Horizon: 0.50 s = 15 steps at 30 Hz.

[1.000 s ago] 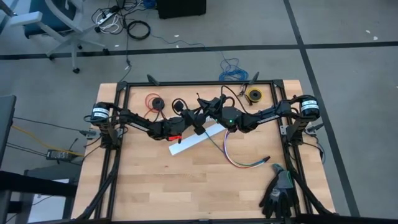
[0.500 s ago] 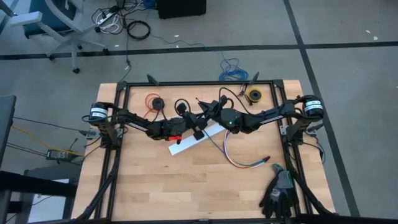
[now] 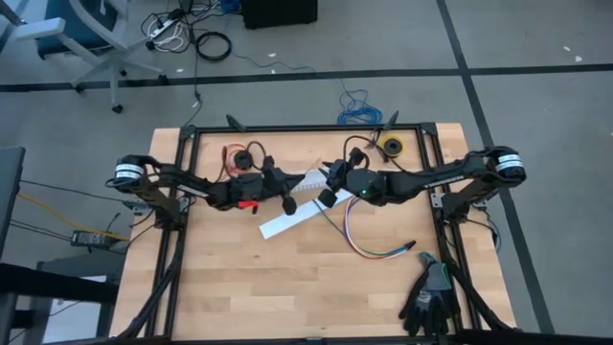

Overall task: Ziptie cables
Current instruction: Prepare the black zip tie

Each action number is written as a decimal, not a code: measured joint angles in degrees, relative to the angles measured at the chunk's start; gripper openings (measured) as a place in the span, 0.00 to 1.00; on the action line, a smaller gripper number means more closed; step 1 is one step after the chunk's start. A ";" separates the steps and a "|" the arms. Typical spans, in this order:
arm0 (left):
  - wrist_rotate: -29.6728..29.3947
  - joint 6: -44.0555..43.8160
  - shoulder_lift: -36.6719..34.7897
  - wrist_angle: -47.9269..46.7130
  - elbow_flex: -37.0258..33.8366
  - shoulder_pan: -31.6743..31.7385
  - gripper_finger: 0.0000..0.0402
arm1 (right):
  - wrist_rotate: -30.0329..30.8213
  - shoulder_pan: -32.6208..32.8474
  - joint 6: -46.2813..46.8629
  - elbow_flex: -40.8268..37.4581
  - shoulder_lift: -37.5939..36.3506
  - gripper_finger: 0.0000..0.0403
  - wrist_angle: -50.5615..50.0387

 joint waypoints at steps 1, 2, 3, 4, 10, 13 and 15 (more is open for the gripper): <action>1.61 -1.57 -0.06 1.37 -0.33 0.66 0.00 | -0.55 -0.01 0.63 0.00 -0.31 0.20 -1.34; 3.35 -3.26 -0.06 2.43 -0.64 1.41 0.00 | -0.79 -0.01 1.28 -0.02 -0.47 0.20 -2.34; 5.03 -5.03 -0.06 3.22 -0.90 2.15 0.00 | -0.96 0.01 1.83 -0.02 -0.49 0.20 -2.94; 6.63 -6.55 -0.06 4.04 -1.04 2.86 0.00 | -1.00 0.01 2.09 -0.02 -0.50 0.20 -3.79; 11.95 -11.33 -0.06 3.91 -1.08 6.05 0.00 | -1.51 0.16 4.45 -0.03 -0.50 0.20 -8.15; 14.86 -13.73 -0.06 3.67 -1.08 7.11 0.00 | -2.50 0.63 3.44 -0.04 -0.50 0.20 -9.46; 16.41 -15.96 -0.06 4.00 -1.08 7.74 0.00 | -3.27 0.98 3.03 -0.04 -0.50 0.20 -11.54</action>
